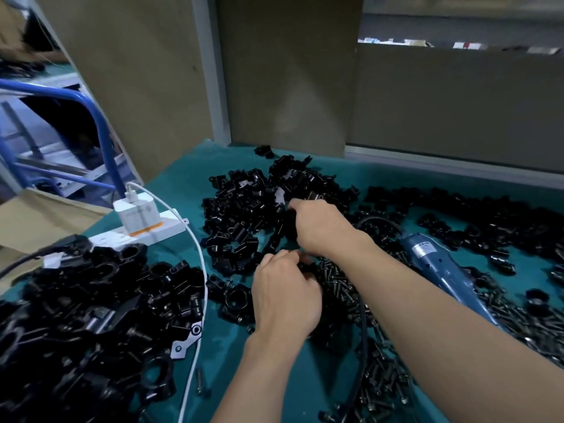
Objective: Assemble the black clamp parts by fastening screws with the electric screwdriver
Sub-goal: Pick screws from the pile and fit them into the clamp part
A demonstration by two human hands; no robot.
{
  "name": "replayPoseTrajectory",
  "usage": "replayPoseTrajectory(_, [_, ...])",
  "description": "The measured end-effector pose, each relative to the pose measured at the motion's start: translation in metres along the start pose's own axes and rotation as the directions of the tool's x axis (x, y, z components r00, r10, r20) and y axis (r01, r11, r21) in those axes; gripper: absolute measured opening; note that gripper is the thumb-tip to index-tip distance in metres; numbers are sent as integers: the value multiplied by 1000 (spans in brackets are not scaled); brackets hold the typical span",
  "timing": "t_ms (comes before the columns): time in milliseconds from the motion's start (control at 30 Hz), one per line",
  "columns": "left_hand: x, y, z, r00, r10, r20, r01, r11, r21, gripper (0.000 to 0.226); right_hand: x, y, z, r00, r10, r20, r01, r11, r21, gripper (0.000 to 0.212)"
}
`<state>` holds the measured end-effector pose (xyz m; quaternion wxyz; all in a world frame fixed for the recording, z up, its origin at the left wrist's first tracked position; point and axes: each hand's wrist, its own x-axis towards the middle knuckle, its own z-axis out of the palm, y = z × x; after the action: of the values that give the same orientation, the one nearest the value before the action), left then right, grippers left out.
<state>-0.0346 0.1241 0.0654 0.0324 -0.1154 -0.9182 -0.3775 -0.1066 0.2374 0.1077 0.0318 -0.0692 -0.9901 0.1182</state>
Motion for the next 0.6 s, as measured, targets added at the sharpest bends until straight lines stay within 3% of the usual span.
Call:
replayPoseTrajectory(67, [1, -1, 0, 999, -34, -23, 34, 999, -17, 35, -9, 5, -2, 996, 26, -80, -27, 1000, -14, 36])
replayPoseTrajectory(167, [1, 0, 0, 997, -67, -45, 64, 996, -55, 28, -24, 19, -11, 960, 123, -250, -85, 984, 158, 33])
replayPoseTrajectory(267, [1, 4, -2, 991, -123, -45, 118, 987, -107, 27, -38, 29, -13, 950, 174, -257, -96, 952, 290, 37])
replayPoseTrajectory(333, [-2, 6, -3, 992, -119, -52, 113, 989, -97, 27, -45, 30, -7, 978, 124, -165, -86, 972, 218, 52])
replayPoseTrajectory(433, [-8, 6, 0, 998, -65, -7, 65, 998, -22, 31, -44, 30, 4, 999, 33, -6, -33, 997, -66, 71])
replayPoseTrajectory(500, [-9, 4, 0, 999, -47, 23, 47, 999, -8, 32, -40, 32, 2, 1000, 10, -29, -14, 991, -132, 62])
replayPoseTrajectory(600, [-7, 1, -2, 997, -53, 54, 55, 998, -40, 31, -33, 29, -4, 996, 66, -59, -69, 996, -54, 41])
